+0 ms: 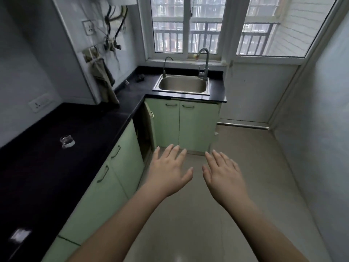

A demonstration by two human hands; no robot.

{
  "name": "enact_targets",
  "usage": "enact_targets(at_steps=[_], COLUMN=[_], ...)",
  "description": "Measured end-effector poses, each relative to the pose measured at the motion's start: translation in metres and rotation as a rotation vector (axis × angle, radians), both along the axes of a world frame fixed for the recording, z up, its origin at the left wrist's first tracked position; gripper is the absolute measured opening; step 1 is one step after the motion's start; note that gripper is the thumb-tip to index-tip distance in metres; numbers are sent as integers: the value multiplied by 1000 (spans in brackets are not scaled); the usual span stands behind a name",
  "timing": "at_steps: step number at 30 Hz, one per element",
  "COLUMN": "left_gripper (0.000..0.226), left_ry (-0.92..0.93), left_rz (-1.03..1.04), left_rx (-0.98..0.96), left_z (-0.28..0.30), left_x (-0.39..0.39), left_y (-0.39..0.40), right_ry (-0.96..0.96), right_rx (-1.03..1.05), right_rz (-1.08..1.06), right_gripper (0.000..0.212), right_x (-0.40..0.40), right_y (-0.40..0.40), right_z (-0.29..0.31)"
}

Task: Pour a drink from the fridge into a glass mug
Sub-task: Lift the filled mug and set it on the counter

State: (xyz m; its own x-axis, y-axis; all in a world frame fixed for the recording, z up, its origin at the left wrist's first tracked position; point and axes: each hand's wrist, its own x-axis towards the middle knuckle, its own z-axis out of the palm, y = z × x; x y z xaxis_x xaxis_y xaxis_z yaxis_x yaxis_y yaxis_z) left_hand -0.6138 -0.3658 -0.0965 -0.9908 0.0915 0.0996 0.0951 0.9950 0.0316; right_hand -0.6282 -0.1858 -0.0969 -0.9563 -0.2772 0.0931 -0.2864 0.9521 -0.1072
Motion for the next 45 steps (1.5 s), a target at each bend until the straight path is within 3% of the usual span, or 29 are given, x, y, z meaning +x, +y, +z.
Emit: enact_targets(at_steps=[11, 27, 45], left_gripper=[71, 72, 67], left_ry=[4, 13, -39], left_rz=[330, 486, 761], left_rx=[-16, 34, 28], left_z=[-10, -26, -60], left_x=[1, -7, -86], left_y=[-108, -319, -408], right_ry=[1, 9, -83], right_rx=[22, 5, -50], right_rz=[367, 615, 938], right_gripper=[56, 55, 53], right_x=[-57, -117, -230], right_y=[-113, -338, -477], right_z=[-2, -10, -45])
